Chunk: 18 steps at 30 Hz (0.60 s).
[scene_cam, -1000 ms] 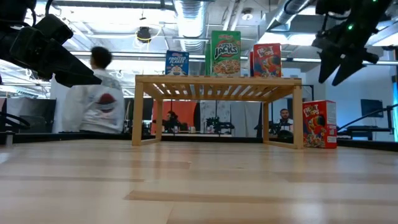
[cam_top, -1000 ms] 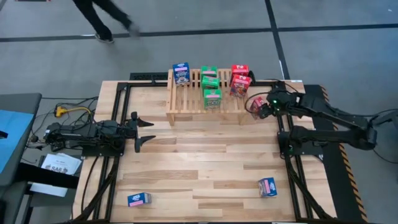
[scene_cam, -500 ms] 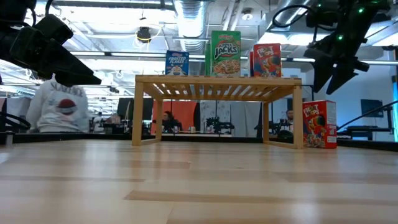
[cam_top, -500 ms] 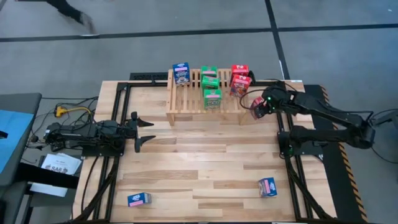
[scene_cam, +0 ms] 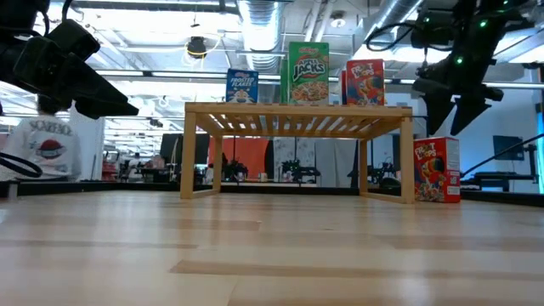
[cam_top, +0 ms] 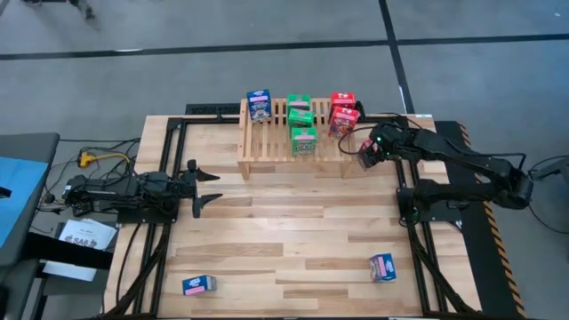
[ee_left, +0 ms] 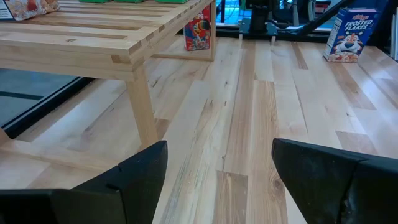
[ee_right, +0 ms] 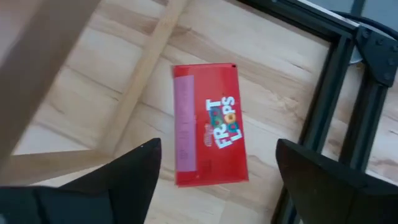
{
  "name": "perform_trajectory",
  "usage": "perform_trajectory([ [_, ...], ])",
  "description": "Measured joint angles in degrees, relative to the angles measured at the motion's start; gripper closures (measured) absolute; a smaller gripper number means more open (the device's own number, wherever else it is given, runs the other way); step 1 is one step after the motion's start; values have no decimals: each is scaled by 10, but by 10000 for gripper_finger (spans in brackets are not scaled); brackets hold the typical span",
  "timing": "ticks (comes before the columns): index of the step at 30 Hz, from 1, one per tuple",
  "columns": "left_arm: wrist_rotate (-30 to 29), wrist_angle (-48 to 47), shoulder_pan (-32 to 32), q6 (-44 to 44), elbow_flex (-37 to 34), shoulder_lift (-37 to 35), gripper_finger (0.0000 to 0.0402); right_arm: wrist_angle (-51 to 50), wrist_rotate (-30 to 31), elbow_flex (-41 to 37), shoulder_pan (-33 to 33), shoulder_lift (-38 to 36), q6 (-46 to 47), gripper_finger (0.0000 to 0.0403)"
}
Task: Stack cereal on shelf
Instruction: Put the red cereal box on the shelf aligned with the other red cereal box
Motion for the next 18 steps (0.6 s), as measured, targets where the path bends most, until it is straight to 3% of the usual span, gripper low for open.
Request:
perform_trajectory([
  [10, 0, 0, 0, 0, 0, 0, 123, 0, -1, 0, -7, 48, -3, 43],
  [18, 0, 0, 0, 0, 0, 0, 123, -3, -3, 0, -7, 78, -2, 79],
])
